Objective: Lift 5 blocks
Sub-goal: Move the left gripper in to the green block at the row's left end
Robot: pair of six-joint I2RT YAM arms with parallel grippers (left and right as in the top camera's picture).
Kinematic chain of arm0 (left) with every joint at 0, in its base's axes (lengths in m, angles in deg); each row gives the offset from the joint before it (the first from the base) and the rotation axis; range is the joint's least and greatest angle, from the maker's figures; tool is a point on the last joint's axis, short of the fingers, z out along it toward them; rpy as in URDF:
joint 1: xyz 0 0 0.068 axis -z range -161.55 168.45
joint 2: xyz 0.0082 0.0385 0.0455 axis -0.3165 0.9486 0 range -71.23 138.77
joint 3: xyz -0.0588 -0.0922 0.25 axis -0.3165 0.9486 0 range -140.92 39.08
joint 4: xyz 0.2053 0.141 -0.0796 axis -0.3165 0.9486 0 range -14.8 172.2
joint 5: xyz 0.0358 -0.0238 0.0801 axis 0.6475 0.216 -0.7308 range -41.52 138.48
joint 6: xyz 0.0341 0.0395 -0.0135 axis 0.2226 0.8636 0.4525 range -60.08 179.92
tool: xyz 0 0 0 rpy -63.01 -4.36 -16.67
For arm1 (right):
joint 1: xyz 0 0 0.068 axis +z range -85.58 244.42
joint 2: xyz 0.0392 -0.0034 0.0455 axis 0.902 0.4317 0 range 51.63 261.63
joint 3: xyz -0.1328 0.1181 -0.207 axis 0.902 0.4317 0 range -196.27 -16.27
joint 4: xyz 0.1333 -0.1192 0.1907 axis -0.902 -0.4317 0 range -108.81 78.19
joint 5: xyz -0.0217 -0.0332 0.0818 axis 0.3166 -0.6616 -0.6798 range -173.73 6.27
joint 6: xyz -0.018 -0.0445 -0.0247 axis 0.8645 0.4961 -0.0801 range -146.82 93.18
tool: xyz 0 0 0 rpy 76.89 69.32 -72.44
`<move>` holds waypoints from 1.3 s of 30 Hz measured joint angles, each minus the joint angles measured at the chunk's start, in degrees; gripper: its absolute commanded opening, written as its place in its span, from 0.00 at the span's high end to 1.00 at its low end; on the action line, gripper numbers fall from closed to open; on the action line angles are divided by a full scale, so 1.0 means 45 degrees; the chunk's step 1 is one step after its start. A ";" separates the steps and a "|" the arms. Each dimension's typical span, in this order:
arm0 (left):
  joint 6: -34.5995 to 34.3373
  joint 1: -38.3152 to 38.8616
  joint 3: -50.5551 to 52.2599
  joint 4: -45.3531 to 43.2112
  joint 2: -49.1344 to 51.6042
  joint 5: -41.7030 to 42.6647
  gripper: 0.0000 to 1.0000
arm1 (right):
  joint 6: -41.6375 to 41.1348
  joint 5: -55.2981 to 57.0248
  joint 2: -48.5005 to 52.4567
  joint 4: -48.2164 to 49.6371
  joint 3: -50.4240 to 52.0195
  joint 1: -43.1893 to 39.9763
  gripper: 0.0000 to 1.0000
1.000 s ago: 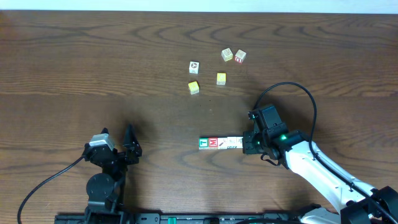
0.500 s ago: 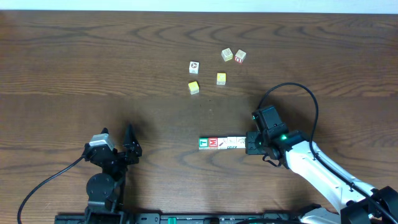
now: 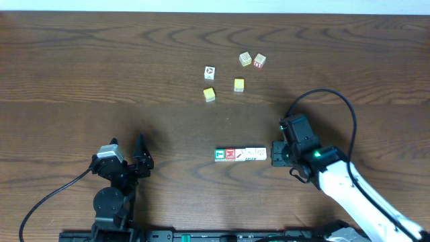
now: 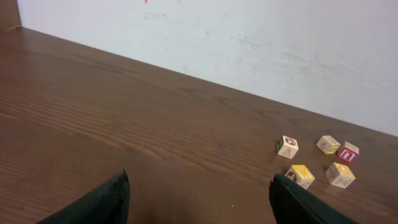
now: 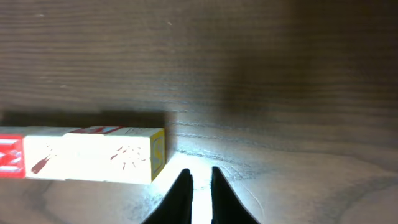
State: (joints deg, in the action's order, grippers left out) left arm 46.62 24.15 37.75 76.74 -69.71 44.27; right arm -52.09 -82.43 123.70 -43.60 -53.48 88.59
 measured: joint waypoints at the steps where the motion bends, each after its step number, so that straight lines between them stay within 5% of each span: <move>1: 0.0000 0.0000 0.0000 0.0005 0.0000 0.0010 0.28 | 0.0034 0.0005 -0.0175 -0.0078 0.0005 0.0000 0.88; 9: 0.0000 0.0000 -0.0078 0.0160 0.0024 0.0724 0.28 | 0.0175 -0.0355 -0.1282 -0.1180 0.0005 0.0000 0.92; 22: 0.0559 0.0005 -0.3866 0.1953 0.4061 0.1161 0.28 | 0.0189 -0.0695 -0.3274 -0.1583 0.0000 -0.0039 0.61; 28: 0.1258 0.0005 -0.5974 0.2764 0.6523 0.3939 0.28 | 0.0160 -0.0923 -0.3653 -0.2414 0.0000 -0.0073 0.55; 29: 0.1321 0.0005 -0.6033 0.2788 0.6713 0.4566 0.36 | 0.0170 -0.0928 -0.3740 -0.2419 0.0000 -0.0073 0.56; 31: 0.1345 0.0005 -0.6042 0.3079 0.6887 0.5425 0.89 | 0.0204 -0.0928 -0.3939 -0.2506 0.0000 -0.0073 0.62; 35: 0.1690 0.0010 -0.6042 0.3570 0.6975 0.6363 0.93 | 0.0316 -0.0933 -0.4473 -0.2623 0.0000 -0.0073 0.97; 39: 0.1234 0.0010 -0.6067 0.4881 0.6975 0.6751 0.93 | 0.0369 -0.0889 -0.4804 -0.2618 0.0000 -0.0223 0.99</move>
State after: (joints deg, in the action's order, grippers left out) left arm 52.18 24.19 10.45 98.70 -38.32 74.65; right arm -50.43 -86.43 102.09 -55.38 -53.48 87.58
